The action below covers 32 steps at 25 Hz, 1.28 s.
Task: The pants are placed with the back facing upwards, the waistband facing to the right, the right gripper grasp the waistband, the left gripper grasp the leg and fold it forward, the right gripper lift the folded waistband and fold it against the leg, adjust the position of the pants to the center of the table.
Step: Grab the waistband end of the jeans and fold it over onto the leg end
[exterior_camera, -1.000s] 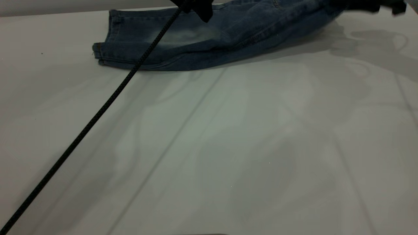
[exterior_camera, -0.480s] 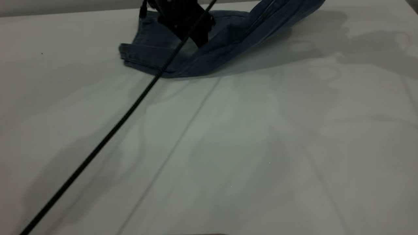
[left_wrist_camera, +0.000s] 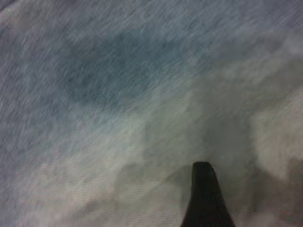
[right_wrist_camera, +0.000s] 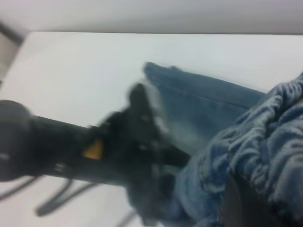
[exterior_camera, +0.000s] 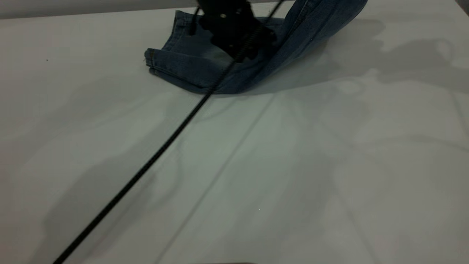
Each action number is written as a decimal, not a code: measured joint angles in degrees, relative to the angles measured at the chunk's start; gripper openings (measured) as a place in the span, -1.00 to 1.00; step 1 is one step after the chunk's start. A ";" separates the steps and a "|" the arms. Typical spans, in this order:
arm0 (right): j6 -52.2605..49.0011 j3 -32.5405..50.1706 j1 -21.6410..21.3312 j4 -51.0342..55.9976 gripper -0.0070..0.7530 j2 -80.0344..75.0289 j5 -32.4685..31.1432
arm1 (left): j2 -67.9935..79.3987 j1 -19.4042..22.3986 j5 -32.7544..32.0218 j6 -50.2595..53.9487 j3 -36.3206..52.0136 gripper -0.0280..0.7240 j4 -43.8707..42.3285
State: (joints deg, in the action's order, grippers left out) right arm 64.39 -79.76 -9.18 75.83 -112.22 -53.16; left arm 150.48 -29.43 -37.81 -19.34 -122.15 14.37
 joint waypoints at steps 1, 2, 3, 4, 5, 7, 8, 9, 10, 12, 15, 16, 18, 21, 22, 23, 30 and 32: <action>0.66 0.00 0.12 1.04 -0.78 0.28 -0.74 | 0.00 -0.61 0.16 0.00 0.00 0.25 0.00; 1.54 0.00 0.50 2.09 -0.78 0.43 -1.34 | 0.00 -1.12 0.21 0.00 0.00 0.25 0.00; 2.19 0.00 0.92 2.99 -0.78 0.55 -1.60 | 0.00 -1.46 0.21 0.00 0.00 0.25 0.00; 2.63 0.00 1.77 3.67 -0.78 0.55 -1.67 | 0.00 -1.69 0.14 0.00 0.00 0.25 0.00; 3.00 0.00 2.49 3.73 -0.78 0.55 -1.67 | -0.09 -1.75 0.08 0.00 -0.04 0.25 -0.64; 3.70 0.00 4.51 3.73 -0.78 0.55 -1.39 | -0.91 -1.55 -1.08 0.12 -0.24 0.25 -3.28; 3.82 0.00 5.47 3.80 -0.78 0.55 -1.06 | -1.69 -1.14 -2.35 0.44 -0.61 0.25 -5.50; 4.00 0.00 6.24 4.00 -0.78 0.55 -0.64 | -2.43 -0.53 -3.91 1.10 -1.21 0.25 -7.72; 4.31 0.00 6.99 4.14 -0.78 0.55 -0.15 | -3.57 0.22 -5.34 1.93 -1.84 0.25 -9.73; 4.79 0.00 8.53 4.34 -0.78 0.55 1.02 | -6.20 1.85 -8.90 4.55 -3.02 0.25 -14.37; 4.98 0.00 10.41 4.63 -0.78 0.55 2.71 | -9.83 4.71 -13.75 9.23 -4.61 0.25 -19.88; 5.05 0.00 11.09 4.71 -0.78 0.55 3.33 | -10.93 5.74 -15.36 10.94 -5.05 0.25 -21.02; 5.16 0.00 13.13 4.76 -0.78 0.55 4.95 | -12.56 7.53 -18.09 13.92 -6.01 0.25 -22.13; 5.75 0.00 16.72 5.23 -0.78 -0.31 8.17 | -15.08 9.70 -21.33 16.93 -6.62 0.25 -22.39; 6.13 0.00 17.88 5.68 -0.78 -0.88 9.30 | -16.03 10.29 -22.26 17.44 -6.67 0.25 -22.39; 6.51 0.00 19.27 6.32 -0.78 -1.57 10.78 | -16.95 10.78 -22.94 17.64 -6.78 0.25 -22.39; 16.74 0.00 27.30 17.65 -0.78 -8.93 21.34 | -20.54 11.73 -23.66 18.00 -6.79 0.25 -22.55; 20.94 0.00 28.73 22.03 -0.78 -10.52 22.42 | -20.58 11.73 -23.66 18.00 -6.79 0.25 -22.55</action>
State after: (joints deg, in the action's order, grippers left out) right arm 85.33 -79.76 19.55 97.86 -122.74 -30.74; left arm 129.90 -17.69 -61.47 -1.33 -128.94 -8.18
